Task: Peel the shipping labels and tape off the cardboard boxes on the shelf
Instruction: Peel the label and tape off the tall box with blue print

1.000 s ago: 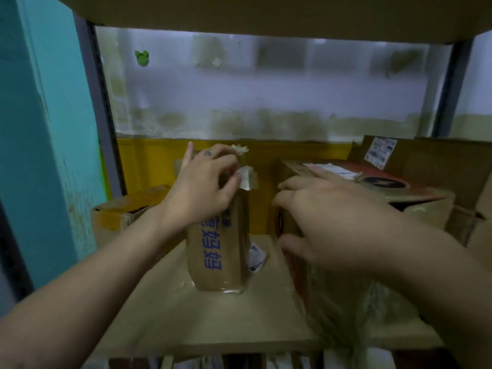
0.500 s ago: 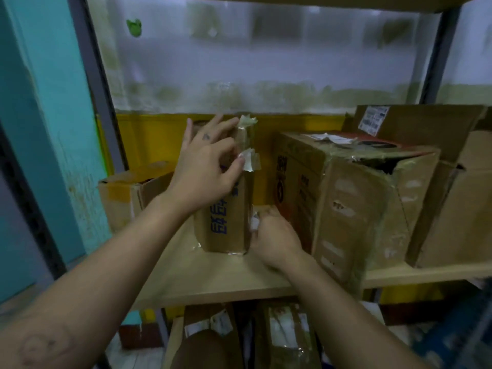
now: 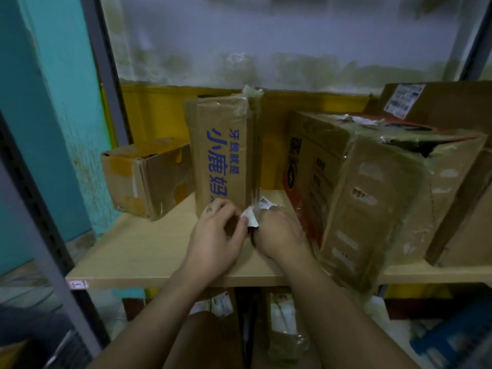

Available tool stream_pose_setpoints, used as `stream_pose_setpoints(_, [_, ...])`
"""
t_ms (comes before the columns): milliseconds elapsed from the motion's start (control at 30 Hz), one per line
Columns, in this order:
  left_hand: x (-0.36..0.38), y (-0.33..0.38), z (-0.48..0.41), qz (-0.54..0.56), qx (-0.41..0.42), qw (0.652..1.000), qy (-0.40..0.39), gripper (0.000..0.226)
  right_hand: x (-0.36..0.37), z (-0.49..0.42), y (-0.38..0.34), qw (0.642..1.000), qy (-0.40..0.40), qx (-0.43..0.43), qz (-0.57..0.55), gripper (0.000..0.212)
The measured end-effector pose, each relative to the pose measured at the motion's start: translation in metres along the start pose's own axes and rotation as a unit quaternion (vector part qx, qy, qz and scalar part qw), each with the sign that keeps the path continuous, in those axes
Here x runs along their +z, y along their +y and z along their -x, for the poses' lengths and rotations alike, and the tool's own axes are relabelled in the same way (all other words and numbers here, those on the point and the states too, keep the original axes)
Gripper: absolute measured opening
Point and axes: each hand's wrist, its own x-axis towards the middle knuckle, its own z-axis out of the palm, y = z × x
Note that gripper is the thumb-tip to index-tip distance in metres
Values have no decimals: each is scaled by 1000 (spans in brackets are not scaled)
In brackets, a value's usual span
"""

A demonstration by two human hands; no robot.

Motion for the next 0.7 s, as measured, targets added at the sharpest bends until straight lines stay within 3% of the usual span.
stream_pose_setpoints(100, [-3, -2, 0, 50, -48, 997, 21, 16, -2, -1, 1, 1000, 20, 13, 15, 34])
stream_pose_setpoints(200, [-8, 1, 3, 115, -74, 990, 24, 20, 0, -15, 1, 999, -10, 34, -20, 48])
stream_pose_setpoints(267, [-9, 7, 5, 160, -84, 984, -2, 19, 5, -31, 2, 996, -52, 63, -34, 64])
stream_pose_setpoints(333, [-6, 12, 4, 213, -110, 970, -45, 16, 6, -46, 3, 989, -65, 106, -85, 58])
stream_pose_setpoints(567, [1, -5, -5, 273, -170, 946, -45, 19, 5, -66, 4, 977, 19, 159, -141, 35])
stream_pose_setpoints(700, [-1, -11, -12, 250, -175, 950, -65, 20, 9, -76, 10, 915, 91, 216, -327, 29])
